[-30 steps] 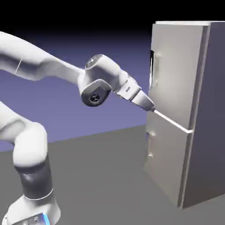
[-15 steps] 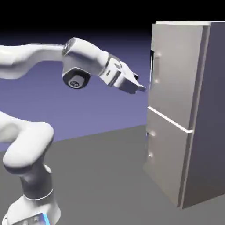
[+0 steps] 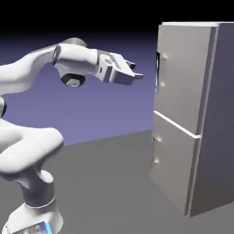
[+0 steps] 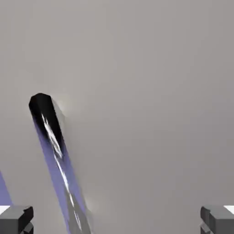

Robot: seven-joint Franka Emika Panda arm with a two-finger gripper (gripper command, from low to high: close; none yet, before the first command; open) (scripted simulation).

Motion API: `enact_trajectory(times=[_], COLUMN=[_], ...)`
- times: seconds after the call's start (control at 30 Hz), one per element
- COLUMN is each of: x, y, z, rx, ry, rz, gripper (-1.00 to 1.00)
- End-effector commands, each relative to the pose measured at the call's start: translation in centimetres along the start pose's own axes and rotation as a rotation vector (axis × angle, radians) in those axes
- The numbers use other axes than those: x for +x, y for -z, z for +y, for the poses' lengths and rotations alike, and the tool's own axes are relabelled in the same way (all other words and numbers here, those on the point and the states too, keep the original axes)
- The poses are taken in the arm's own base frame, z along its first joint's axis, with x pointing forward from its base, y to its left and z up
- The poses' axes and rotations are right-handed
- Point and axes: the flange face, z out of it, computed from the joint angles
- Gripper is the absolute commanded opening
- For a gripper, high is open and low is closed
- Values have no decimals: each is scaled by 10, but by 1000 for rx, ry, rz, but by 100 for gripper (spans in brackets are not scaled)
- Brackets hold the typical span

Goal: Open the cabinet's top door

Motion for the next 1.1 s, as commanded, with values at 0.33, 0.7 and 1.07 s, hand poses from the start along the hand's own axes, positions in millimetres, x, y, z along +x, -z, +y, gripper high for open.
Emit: enact_trajectory(times=[0.33,0.7,1.07], x=[-38,-41,-3], y=[-46,-114,-60], z=[4,3,40], rx=[141,171,353], ry=[148,199,224], rz=[73,89,-135], gripper=[0,-100,-100])
